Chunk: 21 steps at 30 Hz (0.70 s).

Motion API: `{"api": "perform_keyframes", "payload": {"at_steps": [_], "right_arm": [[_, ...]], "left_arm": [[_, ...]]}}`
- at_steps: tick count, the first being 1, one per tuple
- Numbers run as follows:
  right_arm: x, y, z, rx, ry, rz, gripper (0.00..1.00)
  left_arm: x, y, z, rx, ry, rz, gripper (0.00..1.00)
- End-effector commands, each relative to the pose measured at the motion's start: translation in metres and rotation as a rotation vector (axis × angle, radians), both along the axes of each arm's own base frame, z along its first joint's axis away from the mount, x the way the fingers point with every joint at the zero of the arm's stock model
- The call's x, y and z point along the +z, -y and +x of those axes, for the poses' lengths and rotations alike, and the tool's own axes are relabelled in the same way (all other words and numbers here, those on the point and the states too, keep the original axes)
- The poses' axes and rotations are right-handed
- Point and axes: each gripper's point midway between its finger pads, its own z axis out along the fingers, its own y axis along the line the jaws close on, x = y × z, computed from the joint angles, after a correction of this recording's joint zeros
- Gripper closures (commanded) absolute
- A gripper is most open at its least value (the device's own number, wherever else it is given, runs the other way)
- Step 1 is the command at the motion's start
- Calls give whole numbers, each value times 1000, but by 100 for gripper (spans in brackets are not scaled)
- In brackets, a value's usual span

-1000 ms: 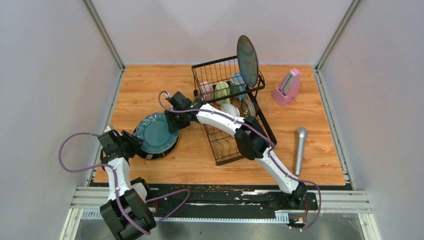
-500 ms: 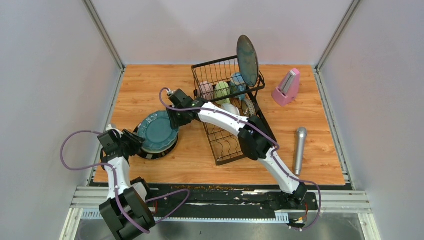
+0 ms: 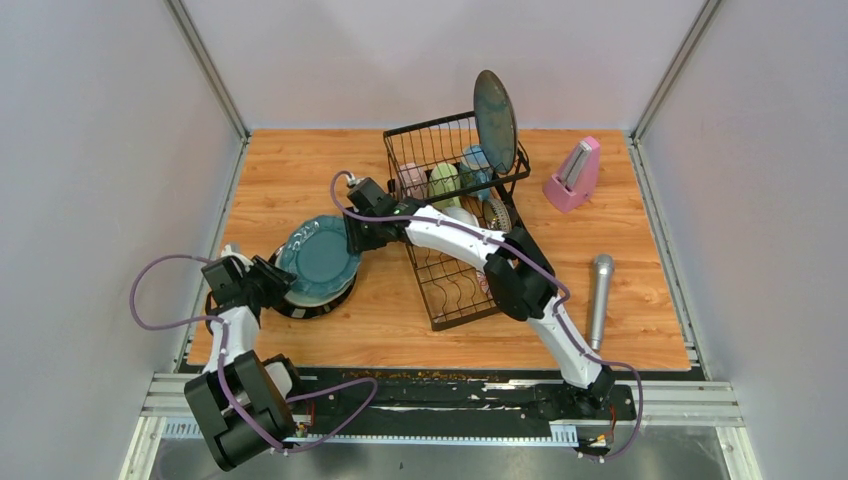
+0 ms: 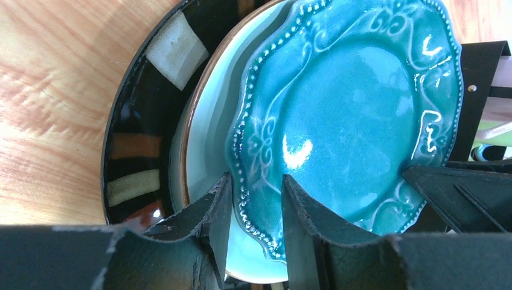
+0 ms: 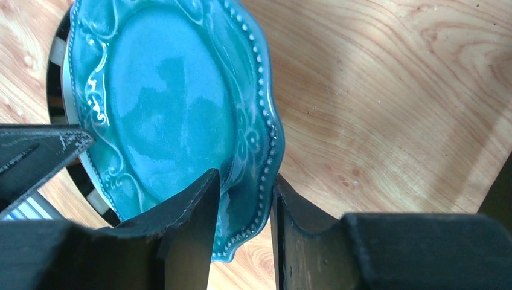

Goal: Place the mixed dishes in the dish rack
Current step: Pick up the plate at the center of the board.

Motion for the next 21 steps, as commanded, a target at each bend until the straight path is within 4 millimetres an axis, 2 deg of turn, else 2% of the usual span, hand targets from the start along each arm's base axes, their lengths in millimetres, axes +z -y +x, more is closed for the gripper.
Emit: {"api": "perform_keyframes", "payload": {"at_steps": [1, 10, 12, 17, 21], "right_arm": [[76, -58, -35, 93, -27, 337, 65], [73, -65, -34, 79, -41, 389, 62], [74, -65, -35, 78, -39, 404, 65], [85, -70, -41, 127, -16, 457, 83], [93, -71, -46, 154, 6, 482, 81]], "left_arm": [[23, 31, 8, -135, 116, -77, 60], [14, 37, 3, -162, 103, -90, 62], [14, 38, 2, -164, 107, -94, 62], [17, 42, 3, -179, 123, -105, 63], [20, 43, 4, -190, 138, -109, 63]]}}
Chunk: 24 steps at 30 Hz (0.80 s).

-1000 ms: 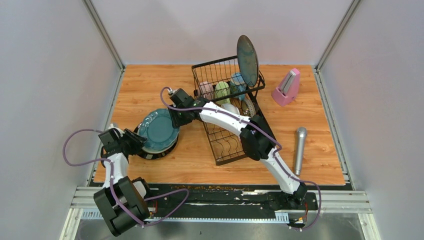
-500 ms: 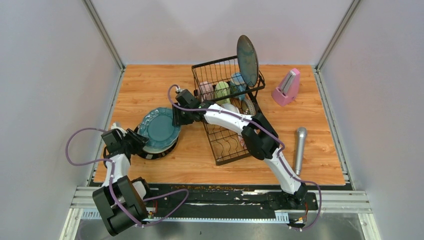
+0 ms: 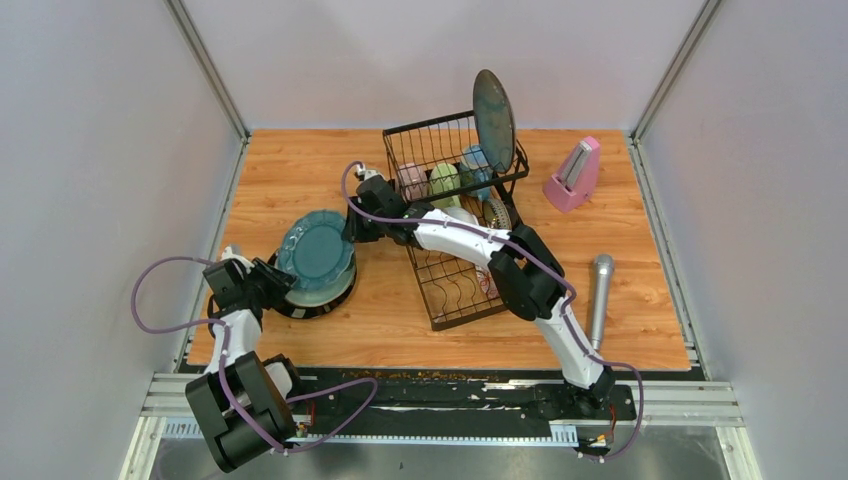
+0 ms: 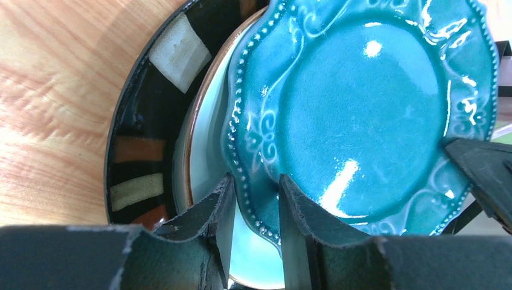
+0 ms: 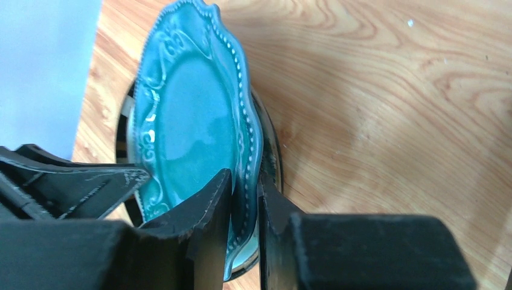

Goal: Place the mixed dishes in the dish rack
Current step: Pick up the plate at the center of the board.

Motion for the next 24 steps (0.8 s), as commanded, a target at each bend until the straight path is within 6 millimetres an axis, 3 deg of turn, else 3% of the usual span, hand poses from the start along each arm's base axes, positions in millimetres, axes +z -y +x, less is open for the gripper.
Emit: {"api": "perform_keyframes", "payload": {"at_steps": [1, 7, 13, 24], "right_arm": [[79, -53, -66, 258, 35, 266, 80], [84, -58, -73, 300, 48, 285, 75], [70, -64, -76, 324, 22, 250, 71], [68, -75, -89, 409, 63, 215, 71]], "left_arm": [[24, 44, 3, -193, 113, -128, 63], [27, 45, 5, -204, 123, -141, 63], [27, 48, 4, -211, 122, -152, 63], [30, 48, 9, -220, 151, -157, 64]]}}
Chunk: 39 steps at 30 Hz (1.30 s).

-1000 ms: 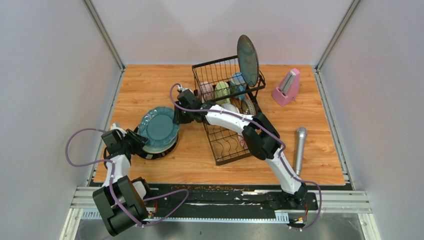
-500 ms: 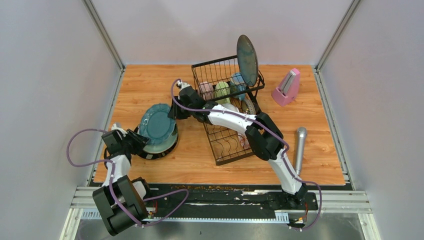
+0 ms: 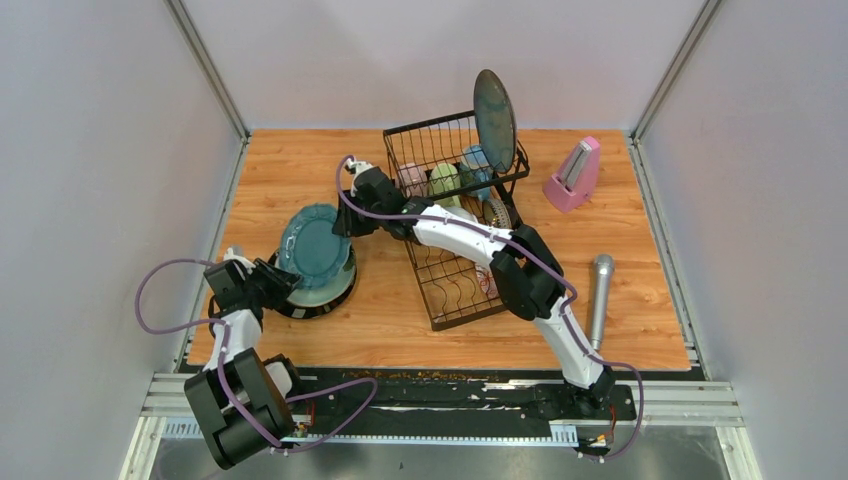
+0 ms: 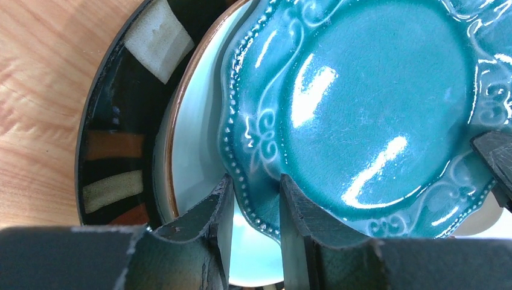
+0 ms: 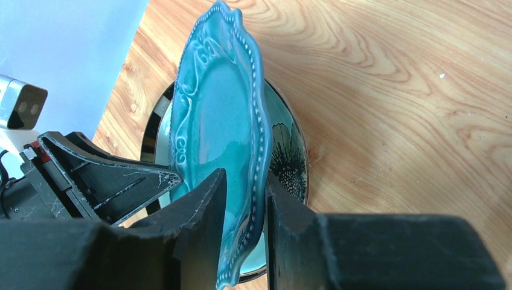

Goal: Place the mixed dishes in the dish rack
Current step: Pick up the plate at the center of the board.

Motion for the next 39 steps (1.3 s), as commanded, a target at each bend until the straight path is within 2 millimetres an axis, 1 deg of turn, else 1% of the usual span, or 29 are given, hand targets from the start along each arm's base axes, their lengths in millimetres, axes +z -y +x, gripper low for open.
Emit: {"api": "perform_keyframes", "payload": {"at_steps": [1, 7, 13, 18, 24, 29, 32, 34, 37, 39], "right_arm": [[36, -60, -92, 323, -20, 137, 71], [32, -66, -95, 338, -4, 103, 70], [31, -70, -97, 344, 36, 77, 70], [32, -71, -98, 356, 46, 71, 68], [30, -76, -106, 391, 33, 81, 67], [25, -77, -110, 413, 38, 69, 66], [17, -74, -110, 419, 47, 44, 66], [11, -71, -109, 414, 61, 17, 69], [2, -63, -103, 393, 89, -31, 70], [-2, -58, -99, 376, 110, -58, 74]], "left_arm": [[29, 39, 8, -204, 150, -89, 64], [29, 40, 8, -203, 153, -100, 64], [31, 40, 9, -203, 158, -103, 65], [31, 41, 10, -209, 163, -110, 65], [30, 43, 8, -208, 163, -120, 65], [29, 43, 9, -210, 164, -123, 65], [29, 43, 9, -209, 162, -125, 65], [28, 43, 9, -211, 161, -126, 65], [28, 43, 9, -212, 157, -127, 65], [28, 43, 9, -211, 157, -124, 65]]}}
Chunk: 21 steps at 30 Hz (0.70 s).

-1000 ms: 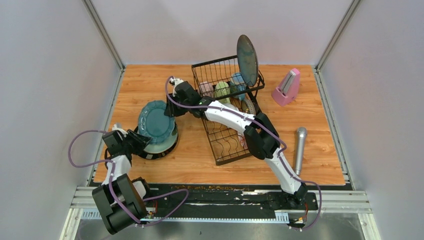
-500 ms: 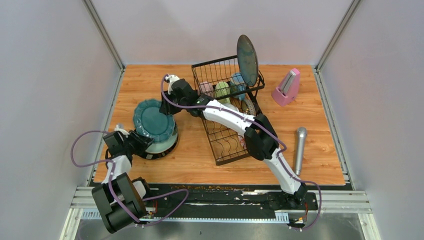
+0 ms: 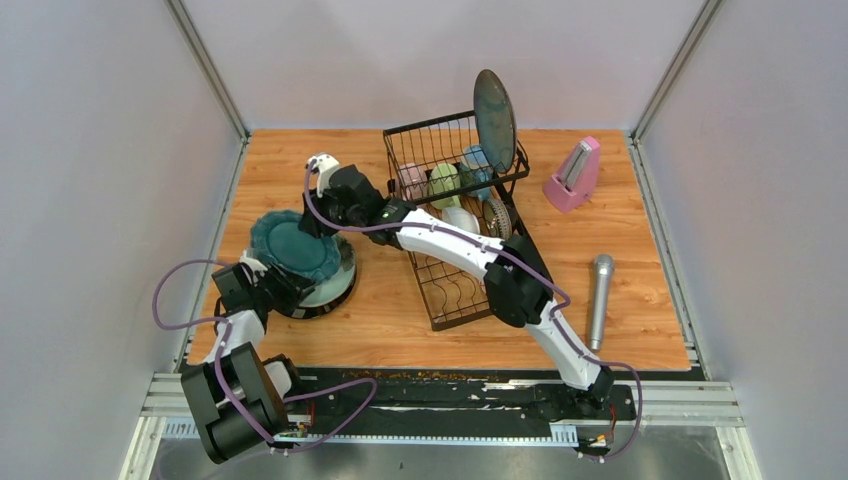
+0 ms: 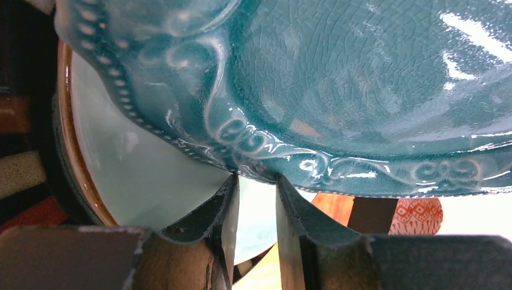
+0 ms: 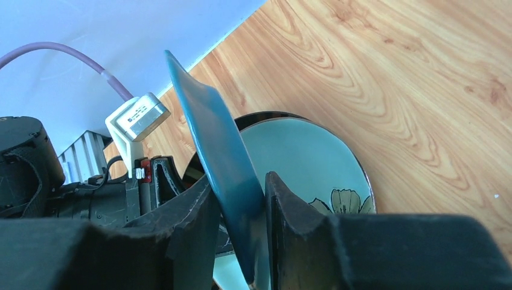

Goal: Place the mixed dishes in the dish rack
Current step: Pick up the plate at the center of the board.

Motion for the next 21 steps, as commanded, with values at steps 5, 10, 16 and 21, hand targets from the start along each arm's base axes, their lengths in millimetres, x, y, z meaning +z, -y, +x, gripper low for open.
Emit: {"api": "perform_keyframes", "payload": {"at_steps": [5, 10, 16, 21], "right_arm": [[-53, -1, -74, 158, -108, -156, 89], [-41, 2, -69, 117, -88, -148, 99], [-15, 10, -65, 67, -68, -124, 100], [5, 20, -62, 32, -43, -111, 100]], "left_arm": [[29, 4, 19, -69, 154, 19, 65], [33, 2, 20, -69, 152, 34, 63], [48, -4, 21, -54, 162, 83, 50], [71, -11, 18, -18, 183, 144, 40]]}}
